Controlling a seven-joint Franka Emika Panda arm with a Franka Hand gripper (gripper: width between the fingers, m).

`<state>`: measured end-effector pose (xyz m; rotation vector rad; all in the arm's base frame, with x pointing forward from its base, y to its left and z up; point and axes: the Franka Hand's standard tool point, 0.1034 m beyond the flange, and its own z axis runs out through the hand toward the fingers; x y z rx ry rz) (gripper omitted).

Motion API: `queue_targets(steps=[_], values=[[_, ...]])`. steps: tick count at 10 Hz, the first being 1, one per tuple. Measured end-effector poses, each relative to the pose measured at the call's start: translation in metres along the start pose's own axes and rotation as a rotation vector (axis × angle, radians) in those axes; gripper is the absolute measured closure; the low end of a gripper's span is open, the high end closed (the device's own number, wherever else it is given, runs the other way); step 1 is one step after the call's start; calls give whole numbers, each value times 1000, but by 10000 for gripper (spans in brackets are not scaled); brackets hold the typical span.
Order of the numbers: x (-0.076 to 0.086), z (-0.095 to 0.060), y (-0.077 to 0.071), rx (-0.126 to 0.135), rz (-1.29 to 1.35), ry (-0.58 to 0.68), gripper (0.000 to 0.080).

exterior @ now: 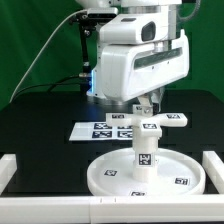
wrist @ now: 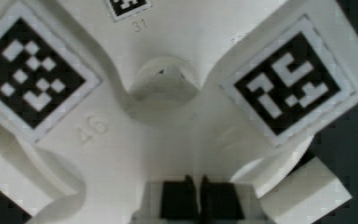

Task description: Assemble round table

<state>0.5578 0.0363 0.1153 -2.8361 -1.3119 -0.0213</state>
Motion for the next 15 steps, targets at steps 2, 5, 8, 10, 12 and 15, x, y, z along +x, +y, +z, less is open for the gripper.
queue_targets(steps=[2, 5, 8, 10, 12, 15], values=[[0, 0, 0, 0, 0, 0, 798], [5, -18, 8, 21, -3, -27, 706], [11, -24, 12, 25, 13, -31, 397], [11, -24, 13, 25, 14, -32, 214], [10, -23, 13, 25, 29, -32, 168], [8, -17, 18, 32, 74, -20, 153]])
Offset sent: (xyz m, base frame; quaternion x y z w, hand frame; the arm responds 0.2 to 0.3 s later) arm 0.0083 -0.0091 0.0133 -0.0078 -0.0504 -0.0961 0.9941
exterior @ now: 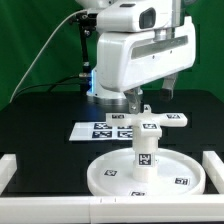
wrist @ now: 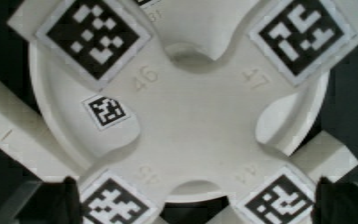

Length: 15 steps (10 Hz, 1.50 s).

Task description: Assemble round table

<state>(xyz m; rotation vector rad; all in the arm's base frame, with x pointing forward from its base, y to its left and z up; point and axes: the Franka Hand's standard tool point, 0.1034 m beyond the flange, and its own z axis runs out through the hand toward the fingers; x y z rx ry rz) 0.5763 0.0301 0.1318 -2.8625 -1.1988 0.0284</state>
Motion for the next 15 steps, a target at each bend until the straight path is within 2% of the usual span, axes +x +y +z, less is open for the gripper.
queue_targets(steps=[3, 7, 8, 11, 12, 15], values=[[-1, 3, -1, 1, -3, -1, 151], [-9, 26, -8, 7, 0, -5, 151], [-8, 29, -6, -1, -4, 4, 151], [-8, 30, -5, -4, 5, 8, 164], [-8, 30, -5, -4, 15, 7, 337], [-8, 30, -6, -2, 116, 8, 354]])
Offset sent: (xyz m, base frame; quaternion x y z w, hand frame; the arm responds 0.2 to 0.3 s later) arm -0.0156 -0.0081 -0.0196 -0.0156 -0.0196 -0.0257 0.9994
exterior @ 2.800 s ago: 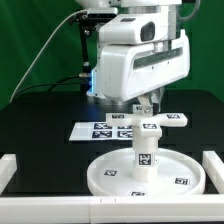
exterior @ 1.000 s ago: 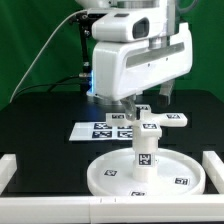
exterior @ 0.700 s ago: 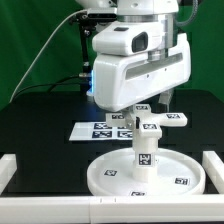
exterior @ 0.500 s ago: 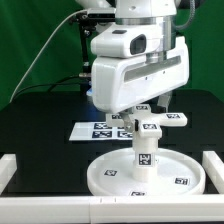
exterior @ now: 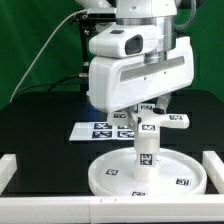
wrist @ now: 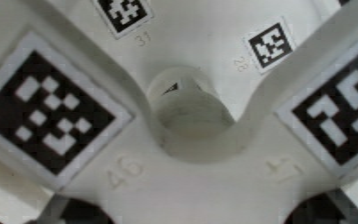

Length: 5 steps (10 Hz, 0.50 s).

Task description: Assemble round table

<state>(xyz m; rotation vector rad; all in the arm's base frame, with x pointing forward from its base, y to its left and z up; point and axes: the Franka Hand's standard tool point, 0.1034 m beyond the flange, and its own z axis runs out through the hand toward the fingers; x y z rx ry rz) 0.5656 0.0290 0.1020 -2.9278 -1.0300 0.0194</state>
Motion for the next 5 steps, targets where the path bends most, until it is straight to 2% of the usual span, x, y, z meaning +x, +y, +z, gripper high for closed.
queue_targets(steps=[2, 4, 5], values=[[1, 0, -1, -3, 189, 14, 354], [1, 1, -4, -17, 441, 67, 354], [3, 1, -5, -1, 627, 85, 354]])
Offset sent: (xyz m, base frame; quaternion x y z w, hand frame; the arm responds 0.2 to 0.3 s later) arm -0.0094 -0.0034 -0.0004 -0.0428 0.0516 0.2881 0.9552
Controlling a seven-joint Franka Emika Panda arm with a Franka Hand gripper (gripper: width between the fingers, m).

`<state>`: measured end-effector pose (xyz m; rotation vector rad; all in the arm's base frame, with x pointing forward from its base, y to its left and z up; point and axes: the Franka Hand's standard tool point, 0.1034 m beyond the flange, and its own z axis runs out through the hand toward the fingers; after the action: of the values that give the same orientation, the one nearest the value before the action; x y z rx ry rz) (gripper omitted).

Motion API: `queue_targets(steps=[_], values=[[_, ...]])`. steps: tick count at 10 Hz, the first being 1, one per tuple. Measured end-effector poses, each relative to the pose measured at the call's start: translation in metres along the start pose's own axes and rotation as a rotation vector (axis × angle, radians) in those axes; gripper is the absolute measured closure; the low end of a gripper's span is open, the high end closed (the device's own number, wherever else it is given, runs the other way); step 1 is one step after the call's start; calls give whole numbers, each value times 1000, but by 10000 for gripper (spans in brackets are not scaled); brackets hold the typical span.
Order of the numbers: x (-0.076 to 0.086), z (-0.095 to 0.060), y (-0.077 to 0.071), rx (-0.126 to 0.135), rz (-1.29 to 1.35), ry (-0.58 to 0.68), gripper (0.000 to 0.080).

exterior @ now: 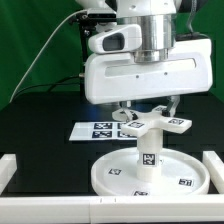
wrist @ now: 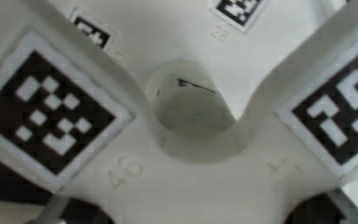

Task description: Assemble round table

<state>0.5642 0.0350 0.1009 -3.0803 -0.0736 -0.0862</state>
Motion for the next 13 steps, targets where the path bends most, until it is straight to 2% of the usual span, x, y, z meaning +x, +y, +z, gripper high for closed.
queue_targets(steps=[2, 5, 10, 11, 13], values=[[1, 0, -2, 51, 265, 2, 354], [1, 0, -2, 57, 422, -2, 354], [1, 0, -2, 66, 1093, -14, 354], [1, 0, -2, 77, 1116, -18, 354], [0, 0, -3, 79, 1110, -20, 354]])
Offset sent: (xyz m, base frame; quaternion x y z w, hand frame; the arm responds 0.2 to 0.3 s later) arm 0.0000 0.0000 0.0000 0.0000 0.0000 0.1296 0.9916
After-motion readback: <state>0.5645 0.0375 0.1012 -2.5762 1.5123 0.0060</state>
